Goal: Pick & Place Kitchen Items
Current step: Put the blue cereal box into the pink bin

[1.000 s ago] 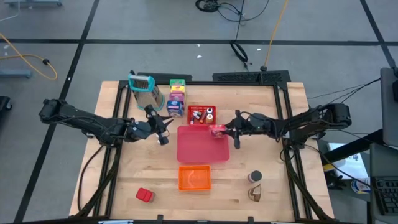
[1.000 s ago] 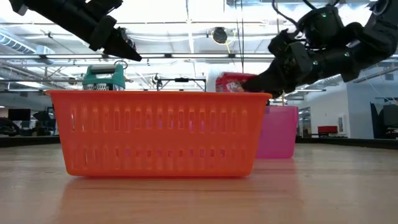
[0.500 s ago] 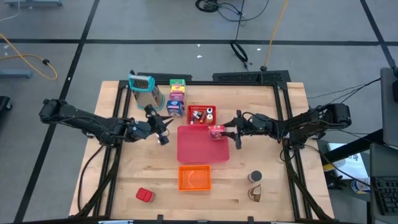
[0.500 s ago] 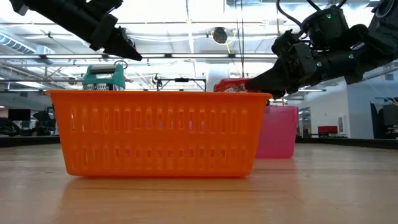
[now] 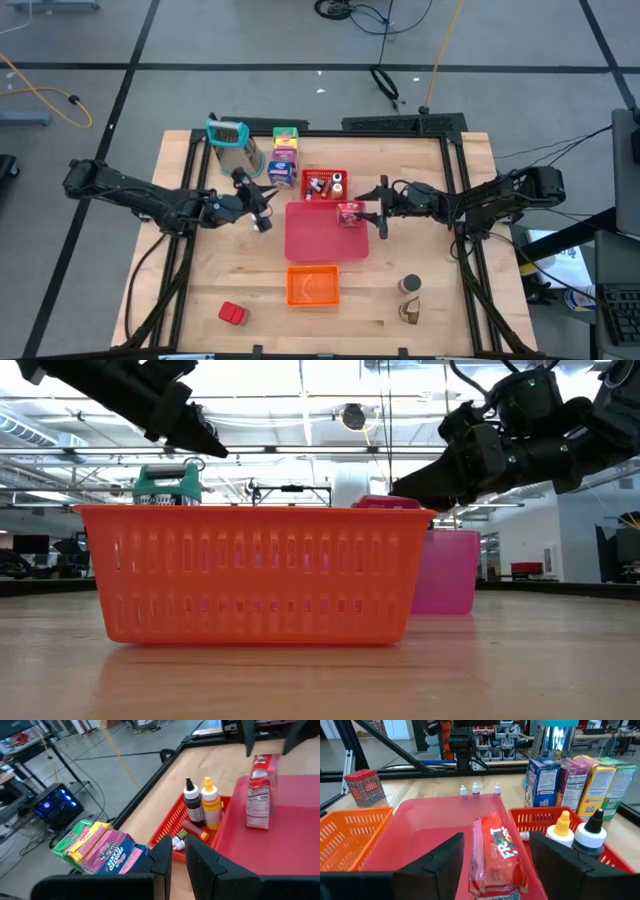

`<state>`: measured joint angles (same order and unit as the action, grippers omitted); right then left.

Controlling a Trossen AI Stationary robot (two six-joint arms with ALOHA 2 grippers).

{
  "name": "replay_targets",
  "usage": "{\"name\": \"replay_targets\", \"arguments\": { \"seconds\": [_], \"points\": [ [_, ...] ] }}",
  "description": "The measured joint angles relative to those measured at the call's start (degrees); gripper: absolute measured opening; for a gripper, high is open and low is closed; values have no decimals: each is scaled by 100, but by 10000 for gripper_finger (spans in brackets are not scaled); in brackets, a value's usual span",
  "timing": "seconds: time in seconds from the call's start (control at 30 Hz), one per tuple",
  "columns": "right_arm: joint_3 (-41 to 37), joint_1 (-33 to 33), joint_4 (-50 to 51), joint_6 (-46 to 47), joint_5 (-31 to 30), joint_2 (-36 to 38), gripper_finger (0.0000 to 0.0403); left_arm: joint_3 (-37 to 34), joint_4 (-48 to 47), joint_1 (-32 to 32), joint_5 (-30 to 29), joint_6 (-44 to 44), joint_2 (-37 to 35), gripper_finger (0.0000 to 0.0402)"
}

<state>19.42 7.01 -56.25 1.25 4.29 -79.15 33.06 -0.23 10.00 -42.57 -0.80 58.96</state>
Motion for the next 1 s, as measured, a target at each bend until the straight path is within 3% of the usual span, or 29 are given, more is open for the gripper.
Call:
{"name": "replay_targets", "arguments": {
  "seconds": [0.2,0.3,0.43,0.73,1.0],
  "points": [
    [0,0,-234,-100,0,0,232,0,-155,-248,-232,-56,2,54],
    [0,0,-329,-230,0,13,237,0,-237,-529,-47,-56,2,68],
    [0,0,-475,-352,-2,15,238,0,-311,-953,482,50,4,114],
    [2,1,-549,-404,-1,17,240,0,-394,-1717,806,551,4,233],
    [2,0,-808,-515,2,17,239,0,-456,-2320,1865,615,64,278]
  ]
}}
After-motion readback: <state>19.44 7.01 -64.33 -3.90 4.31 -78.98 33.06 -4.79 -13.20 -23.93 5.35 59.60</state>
